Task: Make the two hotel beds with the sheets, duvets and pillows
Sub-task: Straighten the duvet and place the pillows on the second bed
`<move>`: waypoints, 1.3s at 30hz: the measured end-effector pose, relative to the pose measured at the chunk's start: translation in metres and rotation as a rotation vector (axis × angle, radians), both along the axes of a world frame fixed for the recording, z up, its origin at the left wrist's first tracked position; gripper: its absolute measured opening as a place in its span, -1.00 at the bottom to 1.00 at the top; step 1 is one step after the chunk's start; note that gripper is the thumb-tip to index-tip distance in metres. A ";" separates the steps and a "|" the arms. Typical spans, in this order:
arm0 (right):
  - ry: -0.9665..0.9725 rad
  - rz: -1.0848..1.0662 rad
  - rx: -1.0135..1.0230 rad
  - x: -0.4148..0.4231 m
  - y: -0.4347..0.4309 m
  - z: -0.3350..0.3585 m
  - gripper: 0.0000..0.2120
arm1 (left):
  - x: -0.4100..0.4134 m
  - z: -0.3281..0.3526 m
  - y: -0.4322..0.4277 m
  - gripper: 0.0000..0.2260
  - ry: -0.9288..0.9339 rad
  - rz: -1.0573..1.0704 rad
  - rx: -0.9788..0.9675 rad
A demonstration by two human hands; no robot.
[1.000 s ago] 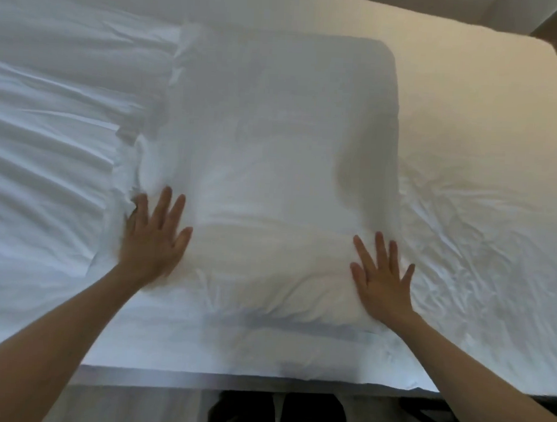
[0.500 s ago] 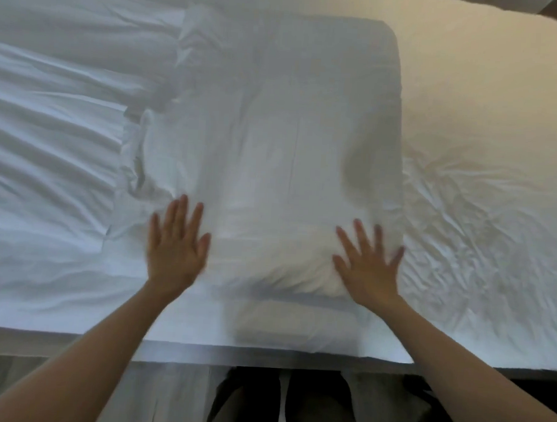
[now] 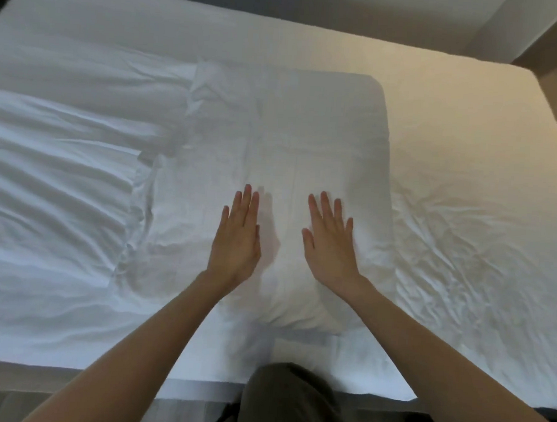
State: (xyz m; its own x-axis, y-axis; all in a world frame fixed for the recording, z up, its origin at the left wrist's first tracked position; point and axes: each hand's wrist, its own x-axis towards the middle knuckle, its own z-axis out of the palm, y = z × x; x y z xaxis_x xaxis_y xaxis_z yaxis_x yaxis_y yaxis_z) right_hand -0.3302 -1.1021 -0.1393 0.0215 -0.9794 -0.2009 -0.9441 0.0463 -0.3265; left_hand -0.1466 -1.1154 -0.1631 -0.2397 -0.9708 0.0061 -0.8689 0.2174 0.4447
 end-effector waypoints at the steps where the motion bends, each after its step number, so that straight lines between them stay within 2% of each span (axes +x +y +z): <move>1: -0.018 0.002 -0.002 0.005 -0.014 0.002 -0.45 | -0.008 0.006 -0.012 -0.53 0.014 0.014 0.002; 4: -0.164 -0.038 0.055 0.014 -0.057 -0.001 -0.48 | -0.018 0.016 -0.056 -0.50 0.038 0.076 0.027; 6: -0.218 -0.077 0.065 0.015 -0.083 -0.012 -0.49 | -0.022 0.014 -0.086 -0.50 -0.010 0.075 0.031; 9: -0.106 -0.060 0.020 0.011 -0.114 -0.036 -0.51 | -0.030 -0.006 -0.123 -0.53 -0.152 0.039 0.065; 13: 0.084 0.081 -0.088 -0.006 -0.133 -0.071 -0.53 | -0.017 -0.054 -0.152 -0.47 -0.327 -0.031 0.048; 16: 0.195 0.163 -0.137 -0.042 -0.143 -0.093 -0.52 | 0.007 -0.074 -0.165 -0.46 -0.384 0.046 0.050; 20: 0.294 -0.075 -0.087 -0.091 -0.158 -0.107 -0.49 | 0.022 -0.081 -0.186 -0.48 -0.425 0.252 0.092; 24: 0.279 -0.316 0.065 -0.100 -0.179 -0.104 -0.45 | 0.039 -0.080 -0.211 -0.41 -0.286 0.558 0.222; 26: 0.253 -0.401 0.029 -0.090 -0.194 -0.098 -0.44 | 0.037 -0.072 -0.226 -0.38 -0.203 0.668 0.217; 27: 0.243 -0.367 -0.033 -0.081 -0.202 -0.093 -0.44 | 0.030 -0.067 -0.234 -0.38 -0.191 0.671 0.171; 29: 0.216 -0.154 -0.150 -0.054 -0.217 -0.086 -0.44 | 0.004 -0.053 -0.245 -0.42 -0.192 0.516 0.019; 30: 0.193 -0.021 -0.156 -0.039 -0.224 -0.085 -0.43 | -0.014 -0.049 -0.247 -0.44 -0.189 0.386 -0.041; 32: 0.159 0.136 -0.089 -0.016 -0.236 -0.087 -0.41 | -0.049 -0.055 -0.244 -0.44 -0.179 0.180 -0.026; 35: 0.179 0.081 -0.044 -0.037 -0.249 -0.108 -0.45 | -0.058 -0.080 -0.241 -0.43 -0.248 0.097 0.063; 37: 0.277 -0.033 -0.074 -0.076 -0.254 -0.121 -0.47 | -0.038 -0.092 -0.253 -0.46 -0.305 0.112 0.035; 39: 0.319 -0.186 -0.003 -0.120 -0.258 -0.122 -0.44 | -0.010 -0.094 -0.273 -0.48 -0.333 0.206 0.072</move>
State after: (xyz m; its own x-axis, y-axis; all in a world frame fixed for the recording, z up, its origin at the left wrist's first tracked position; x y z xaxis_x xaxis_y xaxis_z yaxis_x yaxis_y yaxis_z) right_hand -0.4498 -1.3596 -0.2612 -0.2202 -0.9612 -0.1660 -0.9739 0.2262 -0.0176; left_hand -0.1570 -1.3884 -0.2568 -0.0172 -0.9939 -0.1091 -0.9903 0.0019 0.1388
